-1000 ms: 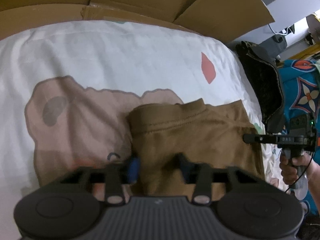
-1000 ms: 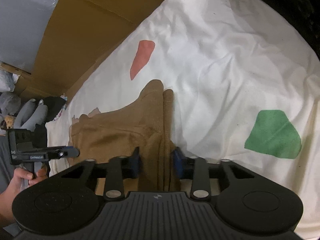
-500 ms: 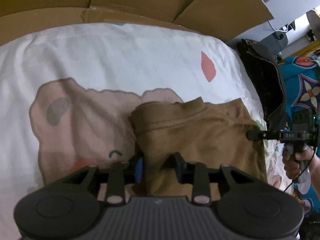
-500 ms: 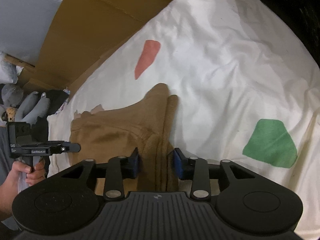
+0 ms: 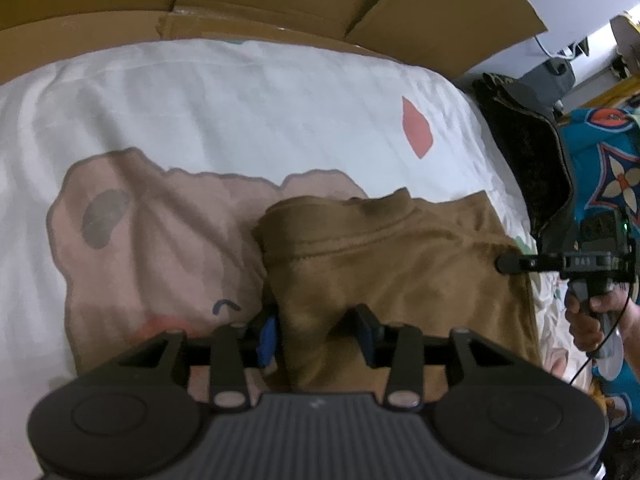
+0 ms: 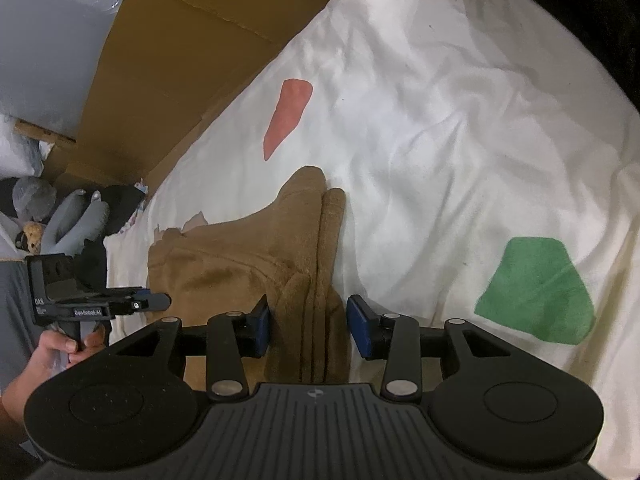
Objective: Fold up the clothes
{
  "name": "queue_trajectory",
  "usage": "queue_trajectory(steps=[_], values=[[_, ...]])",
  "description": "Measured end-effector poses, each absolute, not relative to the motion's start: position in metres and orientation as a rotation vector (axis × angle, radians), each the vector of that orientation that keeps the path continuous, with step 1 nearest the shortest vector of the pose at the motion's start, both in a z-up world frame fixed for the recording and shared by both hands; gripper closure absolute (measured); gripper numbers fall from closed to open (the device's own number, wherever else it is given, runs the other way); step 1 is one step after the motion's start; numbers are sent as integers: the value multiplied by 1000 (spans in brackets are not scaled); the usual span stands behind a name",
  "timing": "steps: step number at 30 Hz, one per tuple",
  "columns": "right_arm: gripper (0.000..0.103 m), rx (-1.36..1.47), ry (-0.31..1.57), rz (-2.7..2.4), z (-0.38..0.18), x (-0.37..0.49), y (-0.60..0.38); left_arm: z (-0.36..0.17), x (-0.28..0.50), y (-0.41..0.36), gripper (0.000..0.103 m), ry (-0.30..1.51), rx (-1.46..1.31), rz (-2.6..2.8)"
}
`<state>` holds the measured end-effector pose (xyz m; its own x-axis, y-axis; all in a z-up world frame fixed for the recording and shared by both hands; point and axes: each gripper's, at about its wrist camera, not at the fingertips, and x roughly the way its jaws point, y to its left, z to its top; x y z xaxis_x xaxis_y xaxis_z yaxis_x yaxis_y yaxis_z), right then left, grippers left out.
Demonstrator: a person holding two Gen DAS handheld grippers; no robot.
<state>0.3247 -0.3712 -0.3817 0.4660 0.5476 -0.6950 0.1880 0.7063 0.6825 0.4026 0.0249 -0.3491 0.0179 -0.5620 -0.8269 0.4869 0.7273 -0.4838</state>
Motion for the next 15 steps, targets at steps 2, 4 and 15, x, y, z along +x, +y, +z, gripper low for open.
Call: queue_trajectory(steps=[2,4,15], values=[[57,785,1091,255,-381,328,-368,-349,403,26,60,1323,-77,-817],[57,776,1091,258,-381,331,-366,-349,403,26,60,1324,-88,-818],[74,739,1094,276,-378,336,-359,-352,407,29,57,1339,-134,-840]])
